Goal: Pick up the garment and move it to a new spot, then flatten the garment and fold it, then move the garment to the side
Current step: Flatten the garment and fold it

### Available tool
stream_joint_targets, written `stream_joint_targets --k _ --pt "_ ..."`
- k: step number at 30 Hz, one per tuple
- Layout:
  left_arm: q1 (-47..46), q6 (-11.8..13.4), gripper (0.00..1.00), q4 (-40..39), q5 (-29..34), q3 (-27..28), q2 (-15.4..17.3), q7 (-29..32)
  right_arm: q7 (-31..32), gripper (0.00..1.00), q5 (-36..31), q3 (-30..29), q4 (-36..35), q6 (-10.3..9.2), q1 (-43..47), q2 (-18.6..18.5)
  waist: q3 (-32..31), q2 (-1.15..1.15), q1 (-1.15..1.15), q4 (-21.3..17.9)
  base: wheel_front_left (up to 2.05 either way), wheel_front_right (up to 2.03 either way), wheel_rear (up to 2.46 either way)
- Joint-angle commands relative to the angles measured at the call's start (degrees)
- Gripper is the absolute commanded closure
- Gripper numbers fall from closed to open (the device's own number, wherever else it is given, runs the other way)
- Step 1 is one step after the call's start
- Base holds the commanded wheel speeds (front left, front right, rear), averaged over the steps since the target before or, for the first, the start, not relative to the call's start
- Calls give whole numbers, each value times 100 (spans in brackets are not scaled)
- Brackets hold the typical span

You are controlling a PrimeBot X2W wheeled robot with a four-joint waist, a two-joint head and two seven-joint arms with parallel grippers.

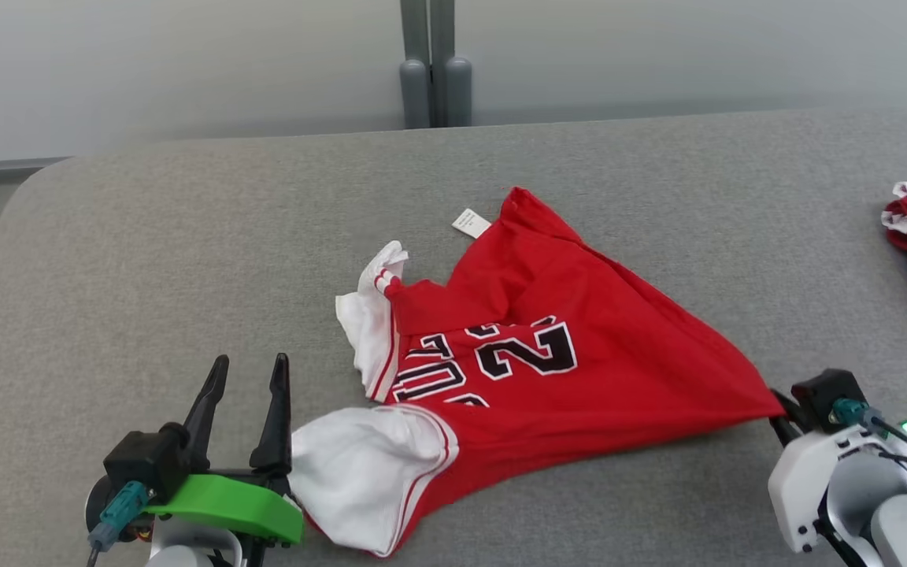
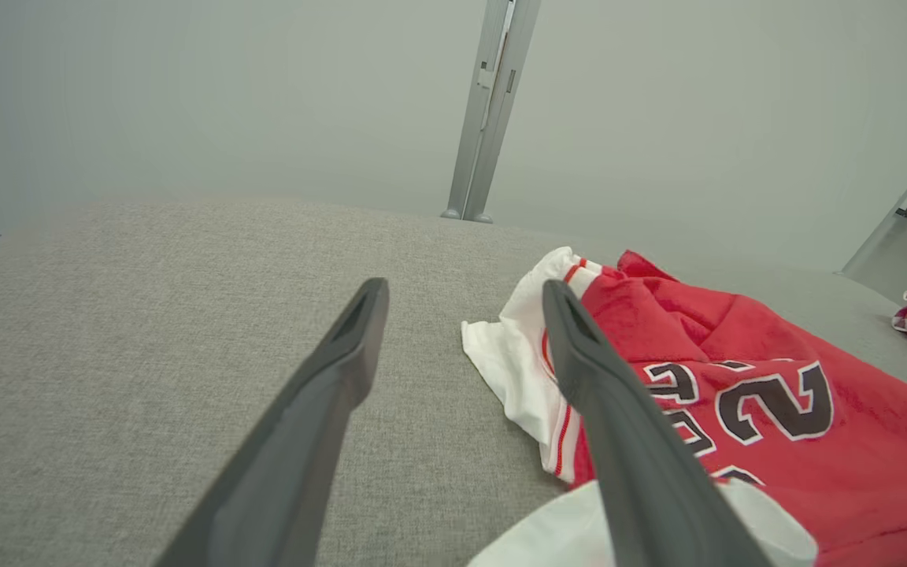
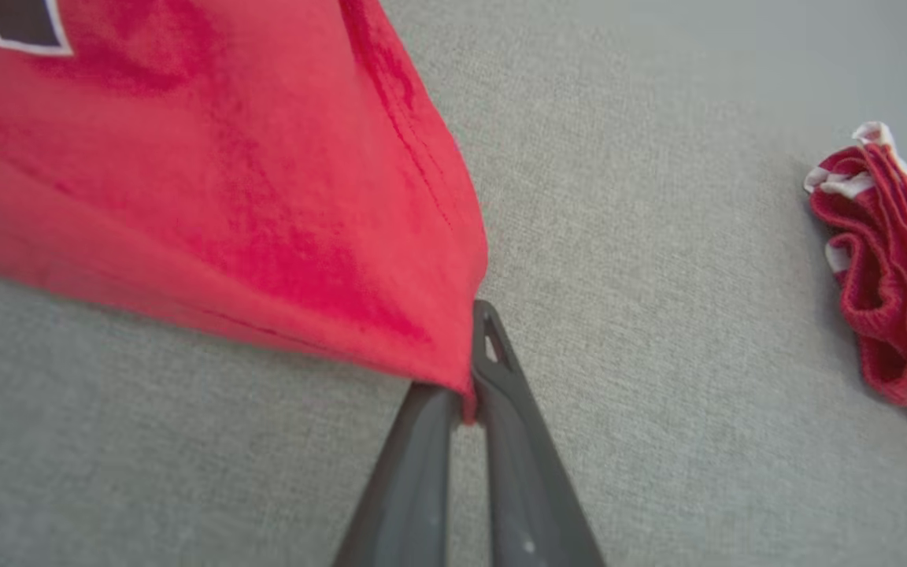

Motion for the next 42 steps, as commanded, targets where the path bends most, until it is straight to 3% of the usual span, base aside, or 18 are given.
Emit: stream_joint_targets --k 1,6,7,8,14,20,25,32,37,42 --pt "96 16 0 -20 -7 19 31 -11 210 100 65 -63 -227 1 240 -44 13 0 0 -243 0 0 0" --pt "49 16 0 -5 5 0 36 -12 794 100 240 -197 -791 1 747 -55 17 0 0 -407 0 0 0" --pt "29 14 0 2 10 -6 39 -12 858 20 270 -228 -865 1 801 -29 11 0 0 -427 0 0 0" --pt "16 15 0 6 11 -10 41 -12 907 0 284 -245 -911 1 848 -16 6 0 0 -436 0 0 0" --pt "11 9 0 23 17 -32 96 0 1291 0 485 -542 -1227 1 1037 -44 -87 0 0 -410 0 0 0" --pt "79 56 0 -69 30 -43 178 53 1273 0 424 -1305 -1842 1 1034 -23 -205 0 0 -242 0 0 0" --pt "104 89 0 -174 41 -62 227 117 899 0 371 -1745 -2292 -1 951 326 -293 0 0 -12 0 0 0" --pt "180 194 0 -351 -11 4 292 145 -48 0 212 -1924 -2518 0 746 956 -356 0 0 266 0 0 0" --pt "234 232 0 -430 -39 42 354 154 -937 0 197 -1803 -2251 0 639 1505 -371 0 0 358 0 0 0" --pt "214 237 0 -428 -59 -11 310 158 -1465 0 395 -1575 -1518 1 563 1640 -355 0 0 396 0 0 0"
